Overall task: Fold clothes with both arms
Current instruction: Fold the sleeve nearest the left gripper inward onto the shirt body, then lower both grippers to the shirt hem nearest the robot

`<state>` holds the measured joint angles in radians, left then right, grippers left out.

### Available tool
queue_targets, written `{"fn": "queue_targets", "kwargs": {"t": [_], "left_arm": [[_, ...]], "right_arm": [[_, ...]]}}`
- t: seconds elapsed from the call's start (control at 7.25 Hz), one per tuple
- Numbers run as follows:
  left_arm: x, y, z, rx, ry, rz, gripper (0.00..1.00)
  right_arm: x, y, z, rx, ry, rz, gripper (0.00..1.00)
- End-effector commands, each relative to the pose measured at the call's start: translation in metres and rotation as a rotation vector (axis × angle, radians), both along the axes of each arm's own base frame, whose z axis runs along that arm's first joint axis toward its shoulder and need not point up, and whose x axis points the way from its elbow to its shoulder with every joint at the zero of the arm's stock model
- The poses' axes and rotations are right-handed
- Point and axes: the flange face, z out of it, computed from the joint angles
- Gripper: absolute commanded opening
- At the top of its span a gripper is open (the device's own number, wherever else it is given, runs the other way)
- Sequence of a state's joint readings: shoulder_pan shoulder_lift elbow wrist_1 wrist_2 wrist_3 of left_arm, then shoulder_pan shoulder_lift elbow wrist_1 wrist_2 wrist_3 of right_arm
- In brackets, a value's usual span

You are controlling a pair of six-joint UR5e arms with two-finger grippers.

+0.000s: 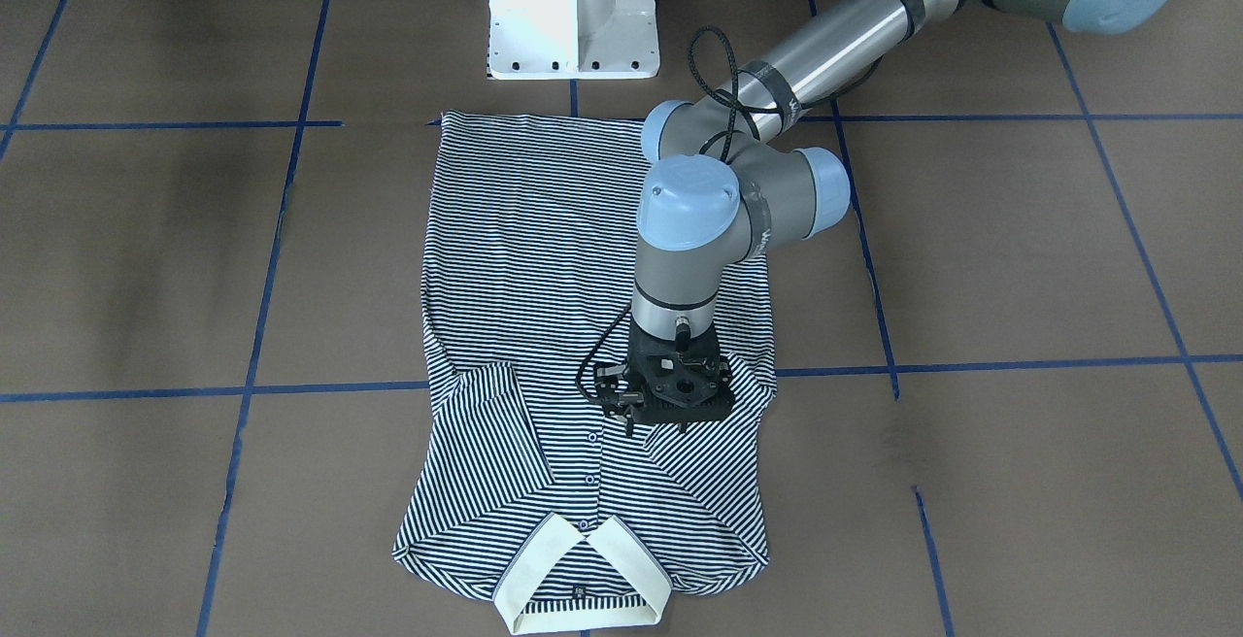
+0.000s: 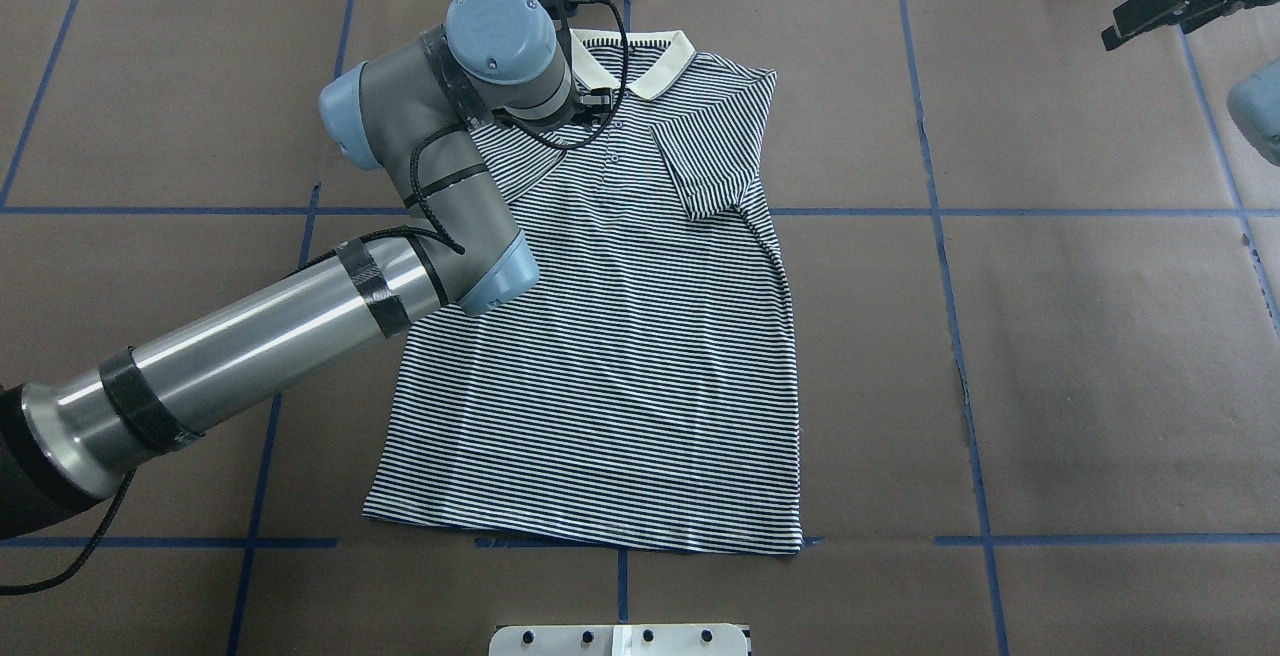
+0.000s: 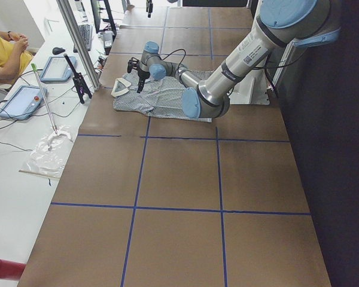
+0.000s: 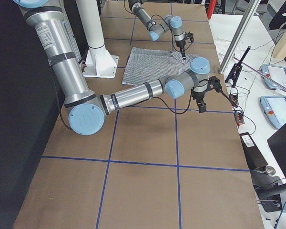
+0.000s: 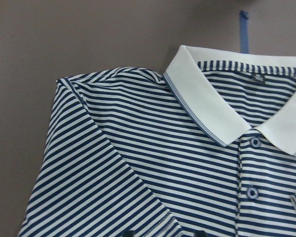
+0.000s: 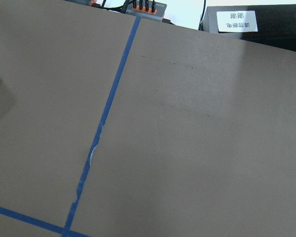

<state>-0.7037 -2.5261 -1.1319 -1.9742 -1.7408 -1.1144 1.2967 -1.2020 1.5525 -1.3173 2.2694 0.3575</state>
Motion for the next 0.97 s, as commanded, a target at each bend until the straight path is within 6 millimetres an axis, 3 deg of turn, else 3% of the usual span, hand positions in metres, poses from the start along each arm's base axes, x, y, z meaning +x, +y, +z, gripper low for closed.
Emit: {"fn": "queue_targets", "kwargs": {"t": [0.0, 0.14, 0.28, 0.41, 0.69, 0.83], "left_arm": [[-0.029, 0.03, -0.004, 0.063, 0.045, 0.066, 1.0], [-0.048, 0.046, 0.007, 0.064, 0.027, 0.095, 1.0], [-0.072, 0.067, 0.016, 0.078, 0.017, 0.111, 1.0], [-0.102, 0.094, 0.036, 0.102, 0.023, 0.13, 1.0], [-0.153, 0.161, 0.071, 0.096, 0.063, 0.156, 1.0], [-0.158, 0.203, 0.086, 0.034, 0.089, 0.157, 1.0]], "right_arm": [[-0.041, 0.022, -0.046, -0.07, -0.071, 0.074, 1.0], [-0.079, 0.047, -0.078, -0.11, -0.103, 0.132, 1.0], [-0.129, 0.083, -0.11, -0.172, -0.139, 0.204, 1.0], [-0.175, 0.134, -0.13, -0.21, -0.172, 0.227, 1.0], [-0.258, 0.265, -0.151, -0.282, -0.194, 0.282, 1.0], [-0.302, 0.321, -0.157, -0.284, -0.188, 0.278, 1.0]]}}
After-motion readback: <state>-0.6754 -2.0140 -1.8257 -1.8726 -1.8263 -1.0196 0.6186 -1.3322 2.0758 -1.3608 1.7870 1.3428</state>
